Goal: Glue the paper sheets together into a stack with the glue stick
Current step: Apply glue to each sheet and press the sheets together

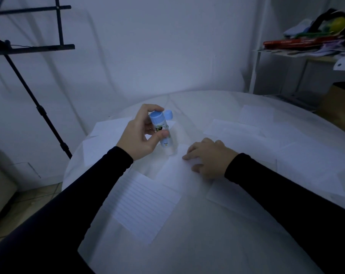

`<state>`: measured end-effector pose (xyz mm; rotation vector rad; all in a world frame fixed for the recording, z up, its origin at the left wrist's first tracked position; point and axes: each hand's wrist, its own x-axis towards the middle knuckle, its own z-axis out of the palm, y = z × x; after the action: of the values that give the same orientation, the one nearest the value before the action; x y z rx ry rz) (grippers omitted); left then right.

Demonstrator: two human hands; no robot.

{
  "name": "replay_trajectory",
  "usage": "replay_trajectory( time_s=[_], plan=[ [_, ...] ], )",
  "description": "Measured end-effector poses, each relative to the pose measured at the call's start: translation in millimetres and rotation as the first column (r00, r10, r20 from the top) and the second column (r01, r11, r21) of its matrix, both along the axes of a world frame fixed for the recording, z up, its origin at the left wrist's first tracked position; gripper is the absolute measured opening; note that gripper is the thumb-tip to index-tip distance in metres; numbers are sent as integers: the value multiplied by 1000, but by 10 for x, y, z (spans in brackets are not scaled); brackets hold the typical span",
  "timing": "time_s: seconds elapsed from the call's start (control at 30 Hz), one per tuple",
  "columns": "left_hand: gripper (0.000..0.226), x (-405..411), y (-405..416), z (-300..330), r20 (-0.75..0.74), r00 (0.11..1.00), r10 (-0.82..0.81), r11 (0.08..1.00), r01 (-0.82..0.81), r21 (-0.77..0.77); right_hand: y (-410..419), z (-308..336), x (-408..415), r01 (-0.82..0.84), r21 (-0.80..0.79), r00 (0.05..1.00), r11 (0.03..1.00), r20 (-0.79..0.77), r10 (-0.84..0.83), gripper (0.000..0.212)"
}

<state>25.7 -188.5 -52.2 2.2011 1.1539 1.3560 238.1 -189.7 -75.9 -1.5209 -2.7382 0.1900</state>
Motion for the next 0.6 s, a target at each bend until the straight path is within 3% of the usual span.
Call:
replay_trajectory(
  time_s=[0.1,0.2,0.27,0.37,0.6],
  plan=[
    [44,22,19,-22,-23,1000,16,1000,-16,1,60,15,126,-76,-21,996,997,-36,76,43],
    [42,75,66,-48,-49,998,46,999,-46,-1,10,-32,148,15,126,996,992,-87,-4,32],
    [43,142,113,-54,-62,996,66,998,-66,7,-60,-66,117,50,164,997,985,-73,-39,36],
    [44,292,199,-35,-90,993,69,998,-68,20,-109,-80,82,6,126,1000,992,-28,-3,47],
    [42,474,412,-24,-111,992,63,998,-61,20,-46,-89,74,-101,-27,989,995,-111,97,43]
  ],
)
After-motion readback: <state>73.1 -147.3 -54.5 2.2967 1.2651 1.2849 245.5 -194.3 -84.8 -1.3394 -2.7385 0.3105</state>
